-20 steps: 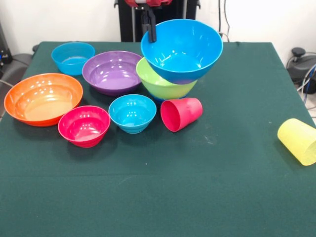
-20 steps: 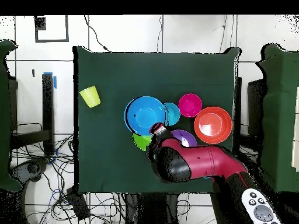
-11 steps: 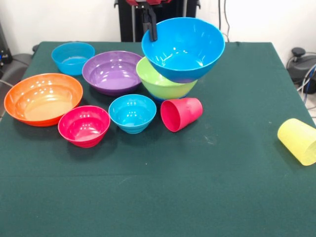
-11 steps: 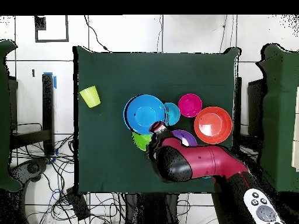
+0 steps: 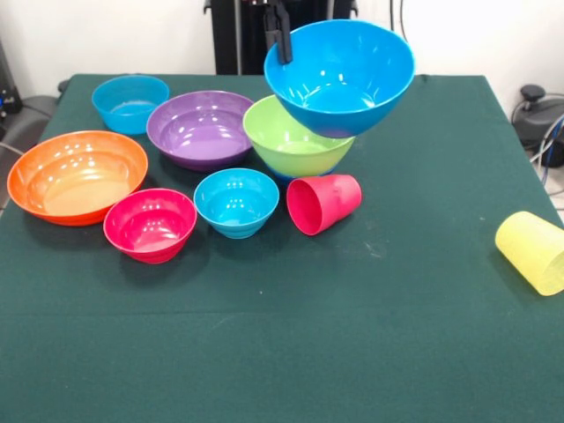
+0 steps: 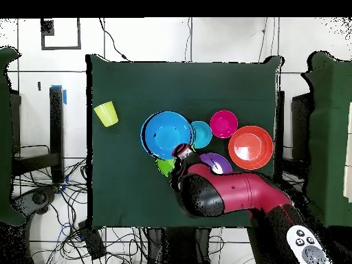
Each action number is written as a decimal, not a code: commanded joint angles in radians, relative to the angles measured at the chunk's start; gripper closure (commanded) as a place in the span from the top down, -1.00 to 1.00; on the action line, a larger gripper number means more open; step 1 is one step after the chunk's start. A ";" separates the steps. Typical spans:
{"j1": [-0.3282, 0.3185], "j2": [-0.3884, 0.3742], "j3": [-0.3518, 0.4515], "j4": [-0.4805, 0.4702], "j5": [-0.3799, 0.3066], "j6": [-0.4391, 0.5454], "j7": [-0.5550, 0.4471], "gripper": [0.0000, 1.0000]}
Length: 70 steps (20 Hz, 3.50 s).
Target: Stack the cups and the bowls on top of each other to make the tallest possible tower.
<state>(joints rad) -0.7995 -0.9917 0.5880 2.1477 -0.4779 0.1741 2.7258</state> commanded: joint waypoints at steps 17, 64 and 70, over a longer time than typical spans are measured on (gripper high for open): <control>-0.048 0.034 0.050 0.063 -0.026 0.046 -0.080 -1.00; -0.038 0.091 -0.003 0.076 -0.127 -0.006 -0.071 -1.00; -0.088 0.084 0.032 0.086 -0.121 0.012 -0.102 -1.00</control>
<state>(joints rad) -0.8722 -0.9184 0.5820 2.1700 -0.5298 0.1739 2.7258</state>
